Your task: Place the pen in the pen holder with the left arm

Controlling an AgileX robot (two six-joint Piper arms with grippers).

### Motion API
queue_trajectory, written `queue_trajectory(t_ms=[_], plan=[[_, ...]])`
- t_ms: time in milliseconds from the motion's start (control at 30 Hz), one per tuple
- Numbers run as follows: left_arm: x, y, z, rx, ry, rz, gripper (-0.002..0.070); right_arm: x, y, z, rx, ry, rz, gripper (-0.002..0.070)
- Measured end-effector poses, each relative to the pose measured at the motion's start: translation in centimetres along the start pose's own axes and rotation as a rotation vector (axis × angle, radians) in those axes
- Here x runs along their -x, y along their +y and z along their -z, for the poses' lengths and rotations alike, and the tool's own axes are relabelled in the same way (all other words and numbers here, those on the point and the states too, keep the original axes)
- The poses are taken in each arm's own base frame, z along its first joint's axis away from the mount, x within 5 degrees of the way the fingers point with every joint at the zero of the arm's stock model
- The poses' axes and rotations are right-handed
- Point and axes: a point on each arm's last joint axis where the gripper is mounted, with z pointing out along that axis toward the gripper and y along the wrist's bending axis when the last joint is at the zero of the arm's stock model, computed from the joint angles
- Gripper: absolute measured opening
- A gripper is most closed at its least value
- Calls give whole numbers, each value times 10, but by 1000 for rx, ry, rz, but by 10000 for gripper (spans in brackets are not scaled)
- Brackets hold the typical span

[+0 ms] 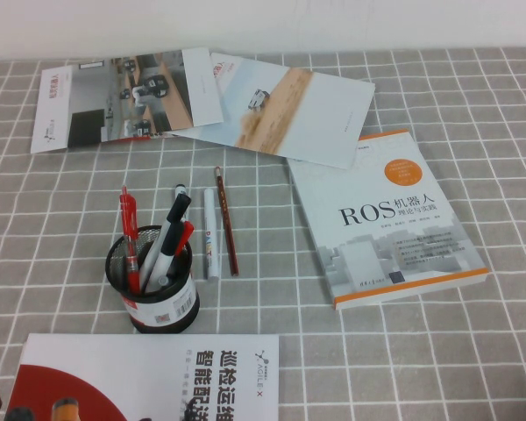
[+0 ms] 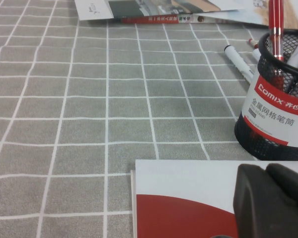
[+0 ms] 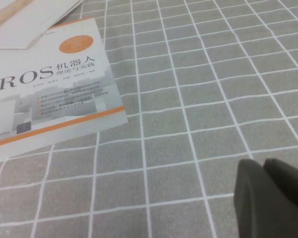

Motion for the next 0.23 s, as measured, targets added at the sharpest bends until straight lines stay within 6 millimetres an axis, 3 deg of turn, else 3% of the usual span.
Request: queue_trajectory(t_ms=[233], plan=[[0,0,0,0,0,3,0,0,0,0,0,0,0,-15]])
